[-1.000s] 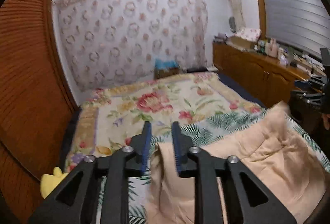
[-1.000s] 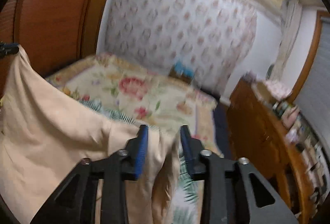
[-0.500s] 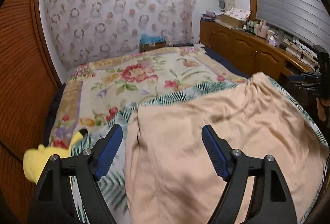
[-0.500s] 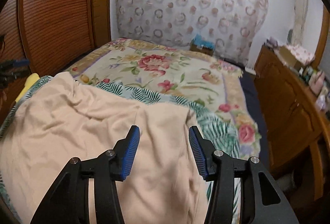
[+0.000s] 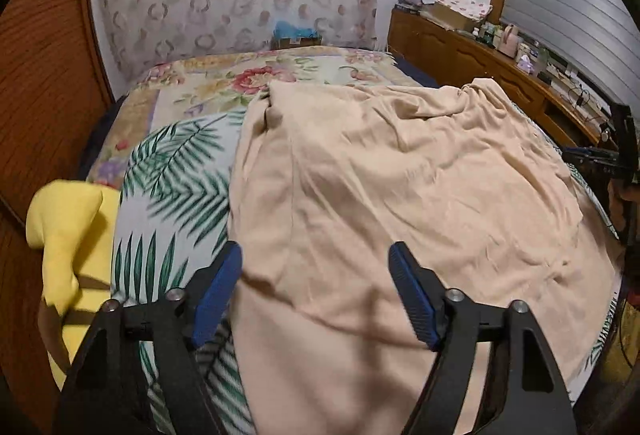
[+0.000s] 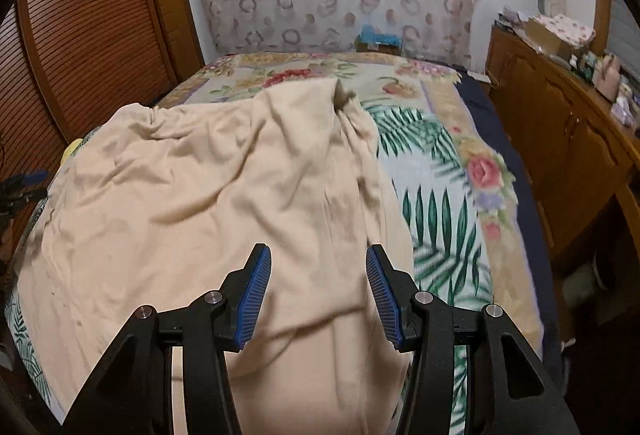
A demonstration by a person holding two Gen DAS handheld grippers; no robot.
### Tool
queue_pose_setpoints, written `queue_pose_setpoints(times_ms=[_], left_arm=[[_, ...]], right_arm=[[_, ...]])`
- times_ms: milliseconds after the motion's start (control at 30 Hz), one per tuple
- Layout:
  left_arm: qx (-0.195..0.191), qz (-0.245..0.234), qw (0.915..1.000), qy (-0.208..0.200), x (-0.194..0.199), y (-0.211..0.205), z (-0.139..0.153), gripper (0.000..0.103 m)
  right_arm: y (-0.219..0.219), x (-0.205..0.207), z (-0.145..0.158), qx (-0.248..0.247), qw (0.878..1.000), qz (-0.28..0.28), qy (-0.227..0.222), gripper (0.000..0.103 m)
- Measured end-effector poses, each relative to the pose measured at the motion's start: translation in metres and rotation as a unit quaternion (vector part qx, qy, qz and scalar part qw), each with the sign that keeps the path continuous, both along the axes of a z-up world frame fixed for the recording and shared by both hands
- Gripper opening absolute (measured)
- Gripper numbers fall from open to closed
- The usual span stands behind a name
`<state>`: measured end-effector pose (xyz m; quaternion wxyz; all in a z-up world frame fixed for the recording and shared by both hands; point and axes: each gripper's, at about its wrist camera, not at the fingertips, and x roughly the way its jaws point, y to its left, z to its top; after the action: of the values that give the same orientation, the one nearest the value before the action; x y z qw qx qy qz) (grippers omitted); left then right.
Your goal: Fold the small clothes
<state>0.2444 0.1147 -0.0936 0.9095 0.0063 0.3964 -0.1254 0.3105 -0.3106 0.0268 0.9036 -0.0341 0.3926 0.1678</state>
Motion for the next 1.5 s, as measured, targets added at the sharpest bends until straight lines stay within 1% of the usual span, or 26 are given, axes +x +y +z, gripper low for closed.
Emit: queue_pose_setpoints(times_ms=[33, 100, 133, 233, 300, 367, 533, 633, 667, 700, 733, 767, 800, 933, 1100, 1200, 1300, 1367, 1433, 1467, 1500], left_arm=[[-0.004, 0.001, 1.0000, 0.000, -0.002, 0.002, -0.001, 0.069], [-0.013, 0.008, 0.9999, 0.003, -0.006, 0.006, -0.004, 0.061], [-0.015, 0.012, 0.9998, 0.007, -0.006, 0.008, -0.006, 0.059], [-0.009, 0.022, 0.9997, 0.009, -0.004, 0.011, -0.009, 0.053], [-0.004, 0.026, 0.9996, 0.010, 0.001, 0.012, -0.010, 0.047], [-0.006, 0.031, 0.9994, 0.017, 0.007, 0.015, -0.013, 0.045], [0.004, 0.047, 0.9984, 0.032, 0.019, 0.020, -0.020, 0.045], [0.005, 0.040, 0.9988, 0.028, 0.021, 0.018, -0.021, 0.044], [0.003, 0.031, 0.9993, 0.019, 0.020, 0.016, -0.019, 0.026], [0.002, 0.024, 0.9996, 0.012, 0.019, 0.014, -0.016, 0.013], [0.005, 0.018, 0.9998, 0.002, 0.017, 0.011, -0.012, 0.013], [0.012, 0.016, 0.9998, -0.004, 0.016, 0.008, -0.009, 0.009], [0.017, 0.011, 0.9998, -0.008, 0.016, 0.004, -0.006, 0.008], [0.035, 0.009, 0.9994, -0.003, 0.022, -0.005, -0.002, 0.008], [0.043, 0.029, 0.9986, 0.011, 0.032, -0.001, -0.008, 0.008], [0.036, 0.035, 0.9986, 0.018, 0.032, 0.006, -0.013, 0.008], [0.039, 0.040, 0.9982, 0.019, 0.031, 0.010, -0.017, 0.016], [0.048, 0.049, 0.9975, 0.015, 0.029, 0.012, -0.016, 0.017], [0.038, 0.053, 0.9979, 0.006, 0.024, 0.016, -0.011, 0.028], [0.029, 0.051, 0.9982, 0.001, 0.021, 0.018, -0.008, 0.036], [0.024, 0.052, 0.9984, -0.002, 0.020, 0.020, -0.006, 0.038]], right_arm=[[0.002, 0.005, 0.001, -0.002, 1.000, 0.000, 0.001, 0.052], [0.008, 0.005, 0.000, -0.006, 1.000, 0.002, 0.001, 0.052], [0.010, 0.005, 0.001, -0.006, 1.000, 0.004, 0.003, 0.052], [0.015, 0.002, -0.002, -0.008, 1.000, 0.007, 0.007, 0.052], [0.018, -0.001, -0.008, -0.011, 1.000, 0.010, 0.009, 0.052], [0.021, -0.004, -0.010, -0.013, 1.000, 0.014, 0.010, 0.052], [0.022, -0.005, -0.014, -0.034, 0.999, 0.020, 0.014, 0.052], [0.020, -0.008, -0.015, -0.040, 0.999, 0.020, 0.006, 0.052], [0.020, -0.008, -0.014, -0.041, 0.999, 0.021, 0.004, 0.052], [0.020, -0.008, -0.014, -0.043, 0.999, 0.021, 0.000, 0.052], [0.022, -0.010, -0.015, -0.047, 0.999, 0.020, -0.005, 0.052], [0.023, -0.012, -0.016, -0.051, 0.998, 0.020, -0.010, 0.052], [0.024, -0.014, -0.016, -0.051, 0.998, 0.019, -0.011, 0.052], [0.024, -0.017, -0.016, -0.048, 0.999, 0.020, -0.011, 0.052], [0.022, -0.019, -0.017, -0.048, 0.999, 0.021, -0.012, 0.052], [0.022, -0.020, -0.017, -0.047, 0.999, 0.021, -0.012, 0.052], [0.021, -0.020, -0.017, -0.047, 0.999, 0.021, -0.012, 0.052], [0.020, -0.020, -0.016, -0.046, 0.999, 0.020, -0.010, 0.052], [0.019, -0.019, -0.016, -0.047, 0.999, 0.020, -0.006, 0.052], [0.019, -0.018, -0.015, -0.046, 0.999, 0.021, -0.002, 0.052], [0.017, -0.017, -0.013, -0.040, 0.999, 0.021, 0.002, 0.052]])
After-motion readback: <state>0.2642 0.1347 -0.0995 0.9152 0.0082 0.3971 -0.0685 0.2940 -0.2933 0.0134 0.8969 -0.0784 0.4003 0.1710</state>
